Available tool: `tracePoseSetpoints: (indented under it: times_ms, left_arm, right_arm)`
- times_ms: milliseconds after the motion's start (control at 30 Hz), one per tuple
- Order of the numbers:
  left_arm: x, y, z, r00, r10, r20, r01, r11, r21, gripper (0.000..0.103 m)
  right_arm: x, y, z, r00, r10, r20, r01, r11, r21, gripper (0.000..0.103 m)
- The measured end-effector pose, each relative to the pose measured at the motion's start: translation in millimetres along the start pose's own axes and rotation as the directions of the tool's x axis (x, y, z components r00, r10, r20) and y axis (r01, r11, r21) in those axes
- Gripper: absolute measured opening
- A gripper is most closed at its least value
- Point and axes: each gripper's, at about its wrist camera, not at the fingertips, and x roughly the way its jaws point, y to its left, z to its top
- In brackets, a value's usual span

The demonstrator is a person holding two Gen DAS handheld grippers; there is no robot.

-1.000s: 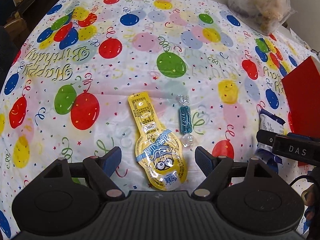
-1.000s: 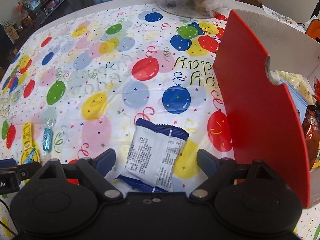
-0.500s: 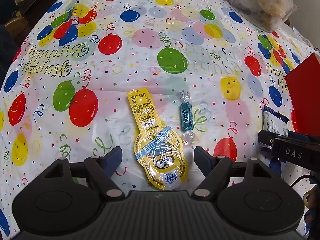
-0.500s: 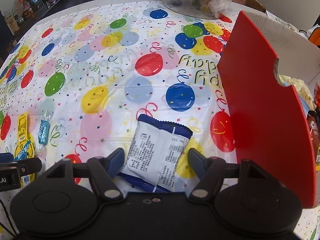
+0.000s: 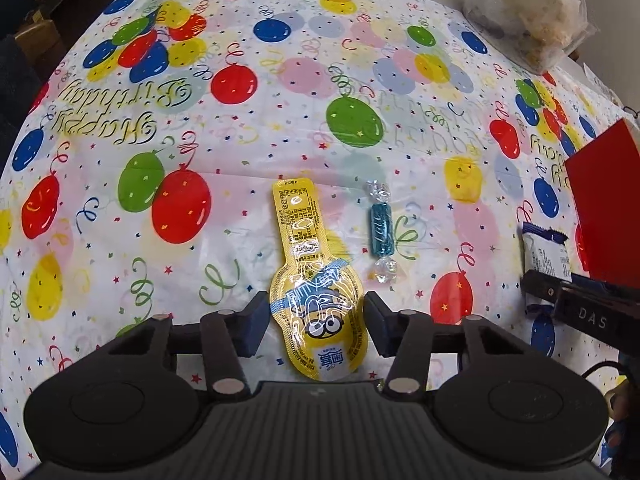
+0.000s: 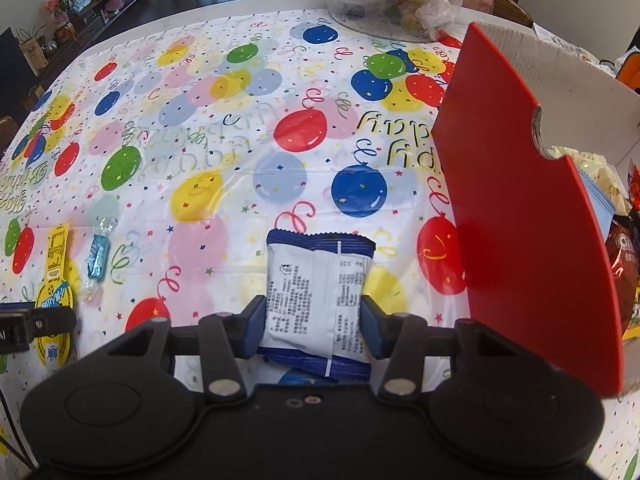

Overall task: Organize snacks
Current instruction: 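Grasp the yellow Minion candy stick with left tool while right tool grasps white-blue biscuit packet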

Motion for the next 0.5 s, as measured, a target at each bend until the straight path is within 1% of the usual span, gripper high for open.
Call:
tracePoseSetpoints:
  times_ms: [267,500]
  left_arm:
    - [-10,19,0,1.000,-0.030,0.001,0.030,0.997,-0.069,0.051]
    - [-33,24,1,0.998,-0.051,0.044,0.055,0.995,-0.082,0.051]
  right_arm:
    - [-19,-1,-3,0.998,0.051,0.024,-0.051,0.999,0.006,0.047]
    - [-49,5,0,0.993,0.100,0.070,-0.098,0.995,-0.025,0.047]
